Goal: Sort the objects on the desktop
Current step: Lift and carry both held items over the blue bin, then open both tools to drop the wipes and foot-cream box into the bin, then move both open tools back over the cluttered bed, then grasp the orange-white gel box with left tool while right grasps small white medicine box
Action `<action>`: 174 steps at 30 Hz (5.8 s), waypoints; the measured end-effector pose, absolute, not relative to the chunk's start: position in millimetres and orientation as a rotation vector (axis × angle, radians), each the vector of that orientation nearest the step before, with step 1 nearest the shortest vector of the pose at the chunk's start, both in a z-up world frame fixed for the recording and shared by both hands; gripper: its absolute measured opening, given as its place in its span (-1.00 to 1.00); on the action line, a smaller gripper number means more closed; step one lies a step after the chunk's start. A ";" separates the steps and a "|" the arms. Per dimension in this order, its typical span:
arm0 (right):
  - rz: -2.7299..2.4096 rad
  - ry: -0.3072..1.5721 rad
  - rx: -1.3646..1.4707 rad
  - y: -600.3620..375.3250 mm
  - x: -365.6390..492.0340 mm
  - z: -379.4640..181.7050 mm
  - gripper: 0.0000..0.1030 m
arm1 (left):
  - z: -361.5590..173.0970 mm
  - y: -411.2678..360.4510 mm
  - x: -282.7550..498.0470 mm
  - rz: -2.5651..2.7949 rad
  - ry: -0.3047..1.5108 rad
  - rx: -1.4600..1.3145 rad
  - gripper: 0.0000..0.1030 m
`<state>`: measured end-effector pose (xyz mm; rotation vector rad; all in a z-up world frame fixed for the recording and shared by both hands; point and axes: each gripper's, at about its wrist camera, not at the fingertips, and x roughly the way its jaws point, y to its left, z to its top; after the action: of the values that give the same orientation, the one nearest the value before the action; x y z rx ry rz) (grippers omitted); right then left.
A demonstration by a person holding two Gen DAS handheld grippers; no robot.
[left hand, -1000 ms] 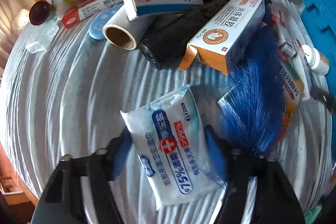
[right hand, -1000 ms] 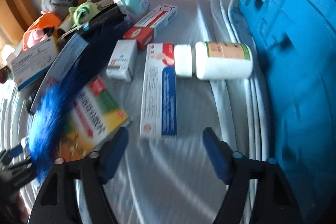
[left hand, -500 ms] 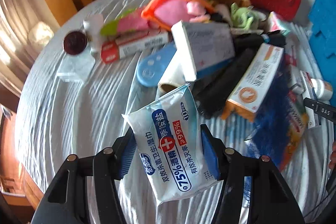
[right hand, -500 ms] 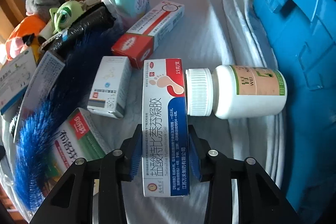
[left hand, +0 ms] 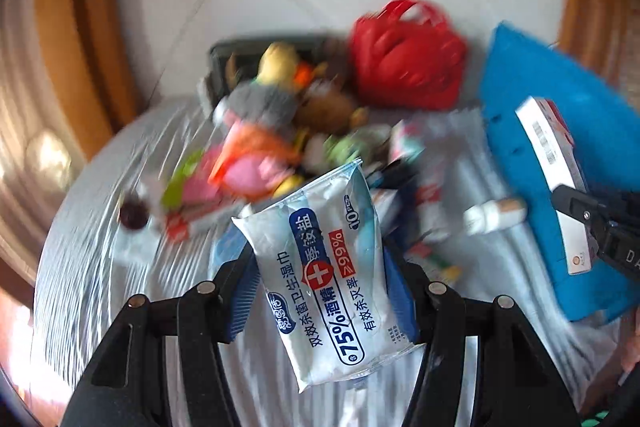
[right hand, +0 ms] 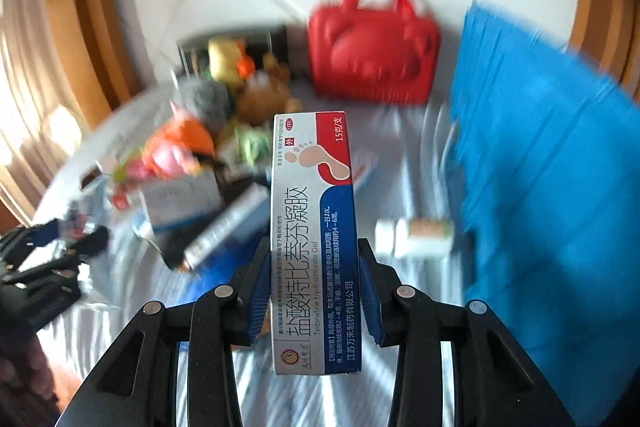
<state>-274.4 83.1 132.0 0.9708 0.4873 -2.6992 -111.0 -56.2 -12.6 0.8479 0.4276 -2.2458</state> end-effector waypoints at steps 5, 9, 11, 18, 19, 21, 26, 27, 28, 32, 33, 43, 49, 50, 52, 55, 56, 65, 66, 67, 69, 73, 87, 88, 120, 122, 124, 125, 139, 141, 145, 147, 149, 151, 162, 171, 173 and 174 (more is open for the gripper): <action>-2.803 0.493 0.761 105.7 -238.2 197.0 -0.25 | 37.1 -18.3 -138.5 -2.370 0.351 0.735 0.10; -2.873 0.489 0.659 128.1 -225.6 229.0 -0.25 | 67.4 13.5 -167.2 -2.453 0.311 0.675 0.11; -2.916 0.484 0.613 147.4 -221.5 246.9 -0.25 | 81.8 29.9 -182.5 -2.491 0.288 0.643 0.10; -3.065 0.439 0.529 227.2 -216.3 302.7 -0.25 | 128.2 86.5 -249.1 -2.606 0.248 0.563 0.10; -3.096 0.444 0.519 243.8 -218.3 310.4 -0.25 | 132.5 93.8 -257.4 -2.617 0.243 0.558 0.10; -3.136 0.455 0.527 268.0 -221.7 320.9 -0.25 | 142.5 113.3 -278.1 -2.646 0.233 0.553 0.10; -3.204 0.441 0.650 341.4 -245.9 322.6 -0.25 | 150.5 163.0 -343.6 -2.689 0.211 0.634 0.10; -3.214 0.479 0.681 355.8 -252.2 321.2 -0.25 | 150.3 171.2 -354.2 -2.688 0.212 0.660 0.10; -3.221 0.477 0.718 369.2 -257.7 318.2 -0.25 | 148.4 179.4 -372.2 -2.688 0.213 0.711 0.10; -3.241 0.487 0.830 415.2 -272.1 313.0 -0.25 | 138.9 201.1 -420.4 -2.680 0.233 0.856 0.10; -3.243 0.495 0.850 424.1 -274.0 312.3 -0.25 | 135.9 203.4 -427.8 -2.677 0.233 0.878 0.10; -3.190 0.532 0.919 463.3 -276.5 304.9 -0.25 | 119.3 240.8 -465.9 -2.621 0.235 1.010 0.10; -3.159 0.568 0.941 462.9 -277.4 301.0 -0.25 | 116.6 239.9 -466.5 -2.574 0.241 1.018 0.14; -3.155 0.566 0.950 463.1 -277.9 300.4 -0.25 | 115.5 238.3 -466.5 -2.566 0.249 1.028 0.15; -3.145 0.567 0.967 463.4 -279.5 299.5 -0.25 | 114.0 235.9 -467.0 -2.559 0.267 1.052 0.15; -3.123 0.567 1.002 463.2 -282.0 298.0 -0.25 | 113.0 233.6 -466.6 -2.546 0.272 1.072 0.15; -3.121 0.568 1.009 463.3 -282.0 297.3 -0.25 | 112.4 233.4 -466.2 -2.544 0.275 1.079 0.16; -3.119 0.576 1.024 462.5 -281.6 296.7 0.02 | 109.5 224.7 -463.4 -2.541 0.339 1.077 0.17; -3.120 0.576 1.021 462.0 -281.3 297.0 0.13 | 108.8 222.7 -463.2 -2.537 0.353 1.078 0.16; -3.123 0.582 1.018 461.4 -280.9 297.2 0.17 | 108.3 221.9 -463.3 -2.535 0.362 1.080 0.17; -3.126 0.595 1.016 460.5 -280.6 296.8 0.20 | 107.5 220.9 -463.5 -2.533 0.375 1.084 0.17; -3.123 0.584 1.025 462.0 -282.3 296.7 0.27 | 108.2 223.5 -463.0 -2.535 0.357 1.075 0.17; -3.121 0.547 1.001 462.3 -278.8 299.0 0.78 | 113.2 227.2 -449.3 -2.551 0.334 1.049 0.17; -3.124 0.535 0.992 462.4 -276.9 300.2 0.84 | 113.7 227.4 -444.3 -2.555 0.339 1.042 0.17; -3.102 0.566 0.765 330.0 -193.3 303.3 1.00 | 141.7 169.9 -282.2 -2.576 0.308 0.798 0.17; -3.088 0.579 0.760 312.1 -192.5 299.7 1.00 | 140.0 156.2 -268.9 -2.565 0.323 0.797 0.17; -3.067 0.593 0.759 292.8 -193.0 295.2 1.00 | 137.3 142.4 -255.5 -2.545 0.327 0.805 0.17; -3.055 0.599 0.758 282.5 -193.4 292.8 1.00 | 136.1 135.3 -248.0 -2.534 0.327 0.803 0.17; -2.898 0.652 0.770 175.9 -202.5 255.4 1.00 | 111.3 62.6 -165.9 -2.422 0.349 0.783 0.17; -2.877 0.655 0.768 166.3 -203.8 250.9 1.00 | 104.7 53.9 -154.7 -2.409 0.348 0.784 0.17; -2.819 0.658 0.781 143.0 -208.5 234.2 1.00 | 86.6 29.2 -130.9 -2.371 0.345 0.798 0.17; -2.787 0.672 0.797 132.2 -210.8 224.0 1.00 | 76.6 17.3 -118.5 -2.356 0.348 0.806 0.17; -2.755 0.693 0.818 120.8 -213.4 211.3 1.00 | 64.6 2.7 -105.3 -2.338 0.361 0.827 0.17; -2.731 0.691 0.843 112.7 -217.5 199.7 1.00 | 50.4 -11.7 -92.2 -2.315 0.375 0.849 0.17; -2.669 0.608 1.102 103.1 -262.0 125.3 1.00 | -37.5 -89.1 -50.4 -2.195 0.546 1.010 0.17; -2.670 0.559 1.270 109.0 -305.0 89.3 1.00 | -83.6 -130.2 -73.5 -2.167 0.569 1.119 0.17; -2.675 0.539 1.302 112.1 -317.7 81.8 1.00 | -89.5 -134.2 -86.9 -2.182 0.569 1.141 0.17; -2.677 0.527 1.315 113.4 -322.7 78.8 1.00 | -93.7 -136.3 -94.6 -2.190 0.572 1.156 0.17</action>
<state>-322.7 113.4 78.8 1.3154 0.5272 -2.6773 -94.6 -136.3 -93.7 1.1557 0.5719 -2.1904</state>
